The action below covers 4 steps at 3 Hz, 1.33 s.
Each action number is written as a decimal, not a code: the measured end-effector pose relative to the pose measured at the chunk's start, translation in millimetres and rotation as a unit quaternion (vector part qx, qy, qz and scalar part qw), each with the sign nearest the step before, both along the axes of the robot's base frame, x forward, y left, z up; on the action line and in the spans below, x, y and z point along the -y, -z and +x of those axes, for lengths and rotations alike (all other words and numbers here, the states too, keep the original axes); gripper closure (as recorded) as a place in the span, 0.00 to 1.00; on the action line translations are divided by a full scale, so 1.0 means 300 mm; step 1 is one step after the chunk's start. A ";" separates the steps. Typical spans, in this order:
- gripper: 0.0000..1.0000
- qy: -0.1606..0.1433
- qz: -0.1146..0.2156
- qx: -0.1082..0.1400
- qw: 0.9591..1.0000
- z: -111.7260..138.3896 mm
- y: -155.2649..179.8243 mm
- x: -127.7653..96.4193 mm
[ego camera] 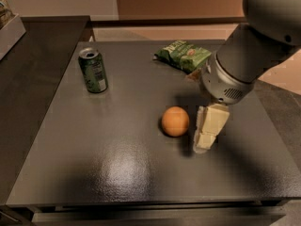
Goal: Pick orange
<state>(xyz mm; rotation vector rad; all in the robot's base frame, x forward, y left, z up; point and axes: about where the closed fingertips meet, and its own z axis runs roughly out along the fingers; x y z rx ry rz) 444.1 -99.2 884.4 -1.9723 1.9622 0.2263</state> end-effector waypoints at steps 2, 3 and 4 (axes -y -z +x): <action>0.00 -0.021 0.017 -0.014 1.000 -0.004 0.042 -0.073; 0.00 -0.026 0.019 -0.020 0.999 0.000 0.071 -0.092; 0.18 -0.027 0.015 -0.023 0.999 0.005 0.097 -0.093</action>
Offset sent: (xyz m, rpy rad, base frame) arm -0.0026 0.0328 -0.0185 0.0583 0.0457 0.0626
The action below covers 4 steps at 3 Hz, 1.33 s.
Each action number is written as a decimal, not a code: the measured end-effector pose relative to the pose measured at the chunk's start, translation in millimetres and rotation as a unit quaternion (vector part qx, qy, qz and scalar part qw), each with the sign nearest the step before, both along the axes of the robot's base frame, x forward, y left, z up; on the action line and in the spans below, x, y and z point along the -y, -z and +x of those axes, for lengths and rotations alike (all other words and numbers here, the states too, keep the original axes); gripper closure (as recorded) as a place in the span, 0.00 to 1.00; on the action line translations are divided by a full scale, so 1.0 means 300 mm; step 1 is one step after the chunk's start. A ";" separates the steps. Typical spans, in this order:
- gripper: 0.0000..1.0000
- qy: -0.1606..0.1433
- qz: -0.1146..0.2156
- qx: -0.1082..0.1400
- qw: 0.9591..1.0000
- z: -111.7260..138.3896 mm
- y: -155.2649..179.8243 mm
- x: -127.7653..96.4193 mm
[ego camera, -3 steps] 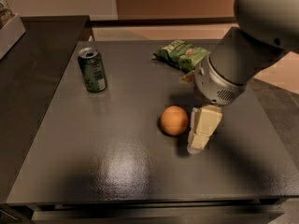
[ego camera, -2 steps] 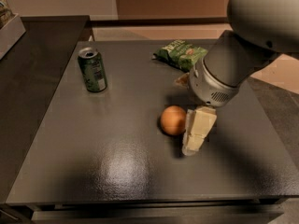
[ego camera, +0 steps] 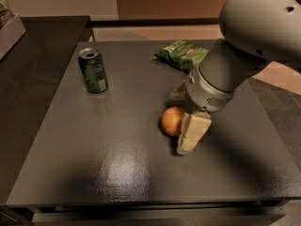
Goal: Pick orange
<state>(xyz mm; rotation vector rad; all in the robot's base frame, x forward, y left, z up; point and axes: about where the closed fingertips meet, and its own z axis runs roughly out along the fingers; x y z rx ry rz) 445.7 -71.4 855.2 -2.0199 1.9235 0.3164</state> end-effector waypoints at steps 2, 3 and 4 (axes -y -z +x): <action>0.64 0.006 0.004 0.000 1.000 0.018 0.007 0.014; 0.87 0.011 0.032 0.002 0.999 0.033 -0.052 0.014; 1.00 0.022 0.064 -0.001 0.998 0.055 -0.156 0.018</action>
Offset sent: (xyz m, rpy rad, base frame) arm 0.0116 -0.0084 0.0024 0.0277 -0.0055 -0.0292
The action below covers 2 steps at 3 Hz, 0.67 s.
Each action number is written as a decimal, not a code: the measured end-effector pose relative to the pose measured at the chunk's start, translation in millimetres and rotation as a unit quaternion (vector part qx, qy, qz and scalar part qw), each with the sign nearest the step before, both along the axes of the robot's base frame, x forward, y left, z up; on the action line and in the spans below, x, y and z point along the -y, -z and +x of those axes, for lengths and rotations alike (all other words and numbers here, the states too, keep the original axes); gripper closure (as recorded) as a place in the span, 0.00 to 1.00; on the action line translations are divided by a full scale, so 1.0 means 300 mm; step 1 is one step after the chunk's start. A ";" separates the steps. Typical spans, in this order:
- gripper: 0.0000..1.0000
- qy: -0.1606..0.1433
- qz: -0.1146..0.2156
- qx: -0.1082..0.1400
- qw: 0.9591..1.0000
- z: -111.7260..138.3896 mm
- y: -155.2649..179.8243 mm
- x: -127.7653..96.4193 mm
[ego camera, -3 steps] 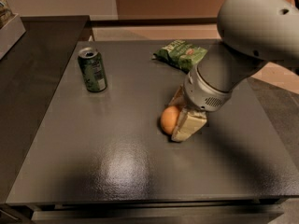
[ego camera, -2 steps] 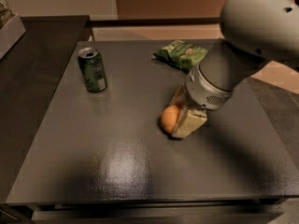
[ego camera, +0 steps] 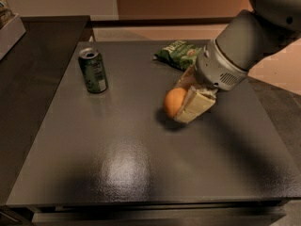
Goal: Pick orange
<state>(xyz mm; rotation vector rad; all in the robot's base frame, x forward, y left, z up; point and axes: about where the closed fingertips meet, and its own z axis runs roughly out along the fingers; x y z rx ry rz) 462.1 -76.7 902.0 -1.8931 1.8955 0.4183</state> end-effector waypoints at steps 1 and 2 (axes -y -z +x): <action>1.00 0.007 0.014 0.002 1.000 0.020 -0.110 0.005; 1.00 -0.002 0.013 0.019 1.000 0.049 -0.297 -0.008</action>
Offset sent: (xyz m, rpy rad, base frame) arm 0.0166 -0.0020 0.1035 0.0187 -0.0331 -0.0060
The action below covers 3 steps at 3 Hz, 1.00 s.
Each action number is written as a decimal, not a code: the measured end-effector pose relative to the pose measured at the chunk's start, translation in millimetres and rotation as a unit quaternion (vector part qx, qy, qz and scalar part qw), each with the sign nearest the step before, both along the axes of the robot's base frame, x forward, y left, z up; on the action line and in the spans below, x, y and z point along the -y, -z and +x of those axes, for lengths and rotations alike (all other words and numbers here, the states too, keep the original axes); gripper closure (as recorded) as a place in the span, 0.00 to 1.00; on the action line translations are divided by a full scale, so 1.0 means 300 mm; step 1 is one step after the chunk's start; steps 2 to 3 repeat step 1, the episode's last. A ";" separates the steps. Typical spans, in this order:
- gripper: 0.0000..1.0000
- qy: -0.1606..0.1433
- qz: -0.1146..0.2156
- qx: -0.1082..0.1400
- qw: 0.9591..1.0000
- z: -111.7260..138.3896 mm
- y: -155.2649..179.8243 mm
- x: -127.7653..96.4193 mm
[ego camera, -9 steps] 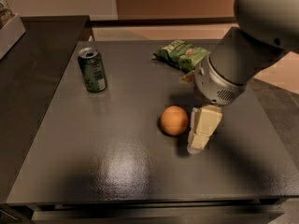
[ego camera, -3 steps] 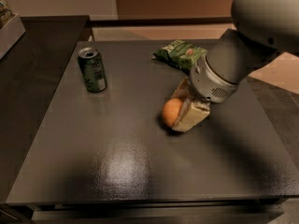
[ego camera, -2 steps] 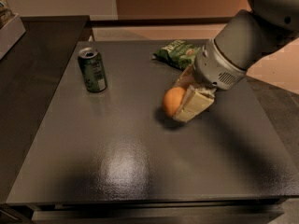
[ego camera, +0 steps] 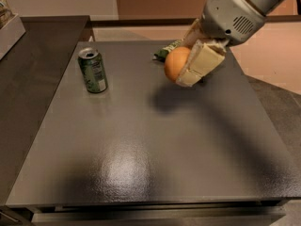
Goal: Pick orange
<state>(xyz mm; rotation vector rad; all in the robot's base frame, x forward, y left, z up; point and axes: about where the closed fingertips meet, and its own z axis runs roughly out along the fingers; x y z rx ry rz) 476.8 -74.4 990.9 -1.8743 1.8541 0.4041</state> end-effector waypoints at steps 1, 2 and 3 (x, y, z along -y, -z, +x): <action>1.00 0.000 0.000 0.000 1.000 0.000 0.000 0.000; 1.00 0.000 0.000 0.000 1.000 0.000 0.000 0.000; 1.00 0.000 0.000 0.000 1.000 0.000 0.000 0.000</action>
Offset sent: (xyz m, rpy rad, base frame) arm 0.0000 0.0000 0.0000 0.0000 0.0000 0.0000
